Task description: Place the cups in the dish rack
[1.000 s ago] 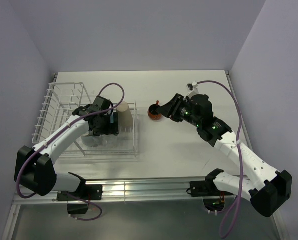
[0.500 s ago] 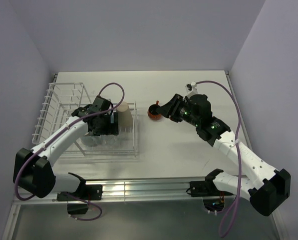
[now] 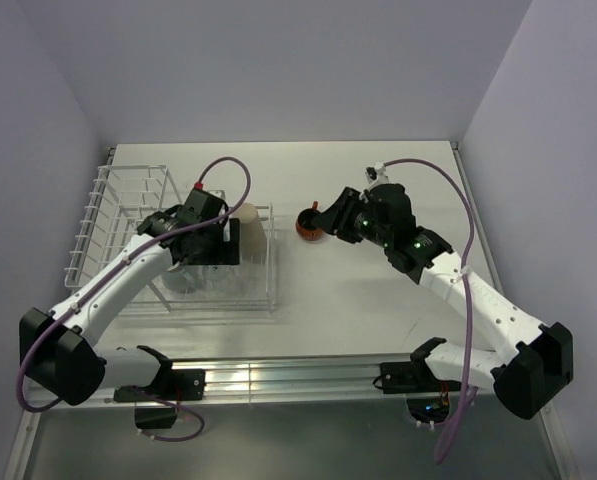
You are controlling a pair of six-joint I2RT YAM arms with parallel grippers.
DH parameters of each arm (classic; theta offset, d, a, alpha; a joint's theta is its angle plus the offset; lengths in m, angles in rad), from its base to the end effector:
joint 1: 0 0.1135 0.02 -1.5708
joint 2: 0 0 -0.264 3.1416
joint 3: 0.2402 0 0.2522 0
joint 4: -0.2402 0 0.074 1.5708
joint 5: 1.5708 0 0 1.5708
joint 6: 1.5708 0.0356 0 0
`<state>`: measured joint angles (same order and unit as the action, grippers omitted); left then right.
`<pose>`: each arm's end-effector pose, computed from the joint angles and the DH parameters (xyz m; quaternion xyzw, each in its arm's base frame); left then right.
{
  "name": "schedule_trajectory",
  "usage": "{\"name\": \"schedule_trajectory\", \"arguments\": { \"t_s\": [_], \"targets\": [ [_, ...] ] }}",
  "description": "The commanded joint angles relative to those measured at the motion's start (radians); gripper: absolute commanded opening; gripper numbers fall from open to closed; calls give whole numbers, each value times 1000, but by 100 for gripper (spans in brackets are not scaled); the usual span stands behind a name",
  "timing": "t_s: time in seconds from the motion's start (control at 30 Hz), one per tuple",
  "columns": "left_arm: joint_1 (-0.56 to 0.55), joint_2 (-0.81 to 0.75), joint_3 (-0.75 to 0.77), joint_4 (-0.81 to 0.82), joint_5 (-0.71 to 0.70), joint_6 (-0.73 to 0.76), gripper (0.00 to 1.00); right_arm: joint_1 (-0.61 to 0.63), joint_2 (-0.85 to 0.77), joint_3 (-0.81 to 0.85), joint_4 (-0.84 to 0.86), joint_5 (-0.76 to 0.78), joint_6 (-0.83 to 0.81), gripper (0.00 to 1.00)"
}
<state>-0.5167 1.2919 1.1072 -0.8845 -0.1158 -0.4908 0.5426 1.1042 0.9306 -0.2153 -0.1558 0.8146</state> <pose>0.2209 -0.1208 0.2854 -0.0018 0.9672 -0.0705 0.2440 0.2146 0.1358 0.3247 0.0693 0.8261 0.3990 0.3918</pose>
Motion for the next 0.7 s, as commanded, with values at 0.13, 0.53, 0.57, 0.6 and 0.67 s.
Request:
{"name": "schedule_trajectory", "arguments": {
  "t_s": [0.13, 0.53, 0.57, 0.6, 0.67],
  "targets": [
    [-9, -66, 147, -74, -96, -9, 91, -3, 237, 273, -191, 183, -159, 47],
    [-42, -115, 333, -125, -84, -23, 91, 0, 728, 686, -412, 308, -284, 43],
    [-45, -117, 342, -128, -81, -25, 91, 2, 747, 700, -417, 306, -284, 43],
    [-51, -118, 350, -131, -78, -26, 91, 5, 767, 718, -418, 299, -285, 43],
    [-55, -124, 364, -131, -73, -28, 91, 8, 809, 732, -417, 288, -288, 42]
  ]
}}
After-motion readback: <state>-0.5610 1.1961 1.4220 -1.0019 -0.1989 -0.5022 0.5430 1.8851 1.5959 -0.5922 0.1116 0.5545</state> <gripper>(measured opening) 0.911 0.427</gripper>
